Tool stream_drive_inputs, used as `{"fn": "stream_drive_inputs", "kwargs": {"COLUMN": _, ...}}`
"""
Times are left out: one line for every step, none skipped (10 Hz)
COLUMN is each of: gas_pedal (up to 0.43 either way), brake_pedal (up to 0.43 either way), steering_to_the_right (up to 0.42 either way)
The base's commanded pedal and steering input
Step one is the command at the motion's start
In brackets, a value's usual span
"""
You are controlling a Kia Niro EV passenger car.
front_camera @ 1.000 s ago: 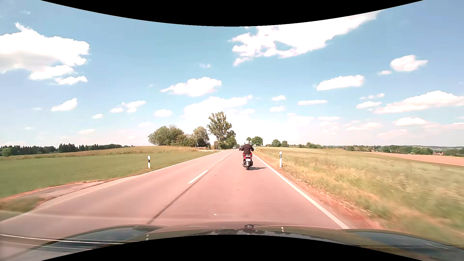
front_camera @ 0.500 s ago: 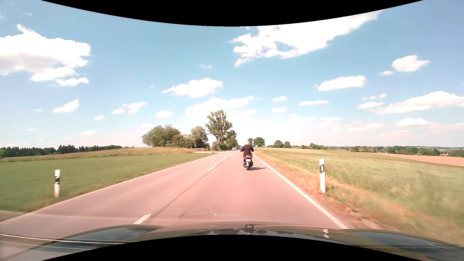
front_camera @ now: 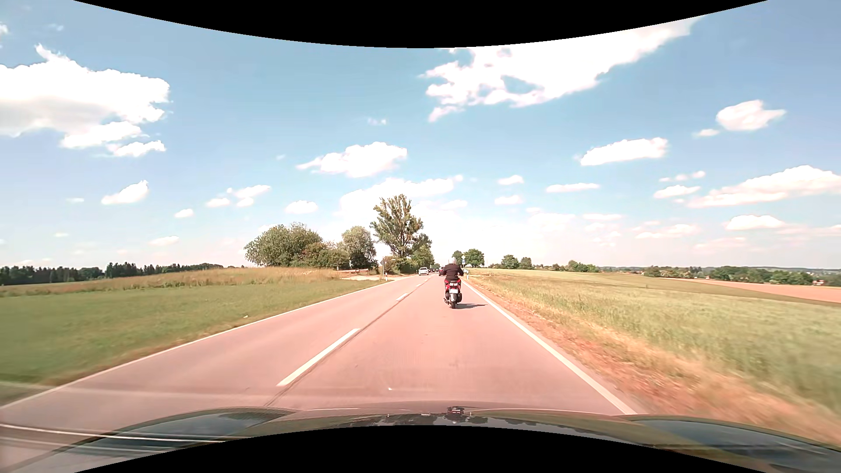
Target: Follow the waypoints while adhering to traffic rules and regulations
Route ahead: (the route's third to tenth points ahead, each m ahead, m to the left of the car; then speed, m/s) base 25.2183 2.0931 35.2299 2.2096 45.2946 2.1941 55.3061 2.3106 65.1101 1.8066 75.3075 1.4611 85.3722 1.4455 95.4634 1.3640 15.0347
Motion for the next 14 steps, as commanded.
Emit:
{"fn": "stream_drive_inputs", "kwargs": {"gas_pedal": 0.150, "brake_pedal": 0.012, "steering_to_the_right": -0.002}}
{"fn": "stream_drive_inputs", "kwargs": {"gas_pedal": 0.150, "brake_pedal": 0.012, "steering_to_the_right": -0.002}}
{"fn": "stream_drive_inputs", "kwargs": {"gas_pedal": 0.150, "brake_pedal": 0.012, "steering_to_the_right": -0.001}}
{"fn": "stream_drive_inputs", "kwargs": {"gas_pedal": 0.150, "brake_pedal": 0.012, "steering_to_the_right": -0.001}}
{"fn": "stream_drive_inputs", "kwargs": {"gas_pedal": 0.150, "brake_pedal": 0.012, "steering_to_the_right": 0.000}}
{"fn": "stream_drive_inputs", "kwargs": {"gas_pedal": 0.150, "brake_pedal": 0.012, "steering_to_the_right": 0.001}}
{"fn": "stream_drive_inputs", "kwargs": {"gas_pedal": 0.157, "brake_pedal": 0.012, "steering_to_the_right": 0.003}}
{"fn": "stream_drive_inputs", "kwargs": {"gas_pedal": 0.209, "brake_pedal": 0.012, "steering_to_the_right": 0.003}}
{"fn": "stream_drive_inputs", "kwargs": {"gas_pedal": 0.240, "brake_pedal": 0.012, "steering_to_the_right": 0.003}}
{"fn": "stream_drive_inputs", "kwargs": {"gas_pedal": 0.260, "brake_pedal": 0.006, "steering_to_the_right": 0.003}}
{"fn": "stream_drive_inputs", "kwargs": {"gas_pedal": 0.260, "brake_pedal": 0.012, "steering_to_the_right": 0.003}}
{"fn": "stream_drive_inputs", "kwargs": {"gas_pedal": 0.260, "brake_pedal": 0.012, "steering_to_the_right": 0.003}}
{"fn": "stream_drive_inputs", "kwargs": {"gas_pedal": 0.268, "brake_pedal": 0.012, "steering_to_the_right": 0.003}}
{"fn": "stream_drive_inputs", "kwargs": {"gas_pedal": 0.268, "brake_pedal": 0.012, "steering_to_the_right": 0.003}}
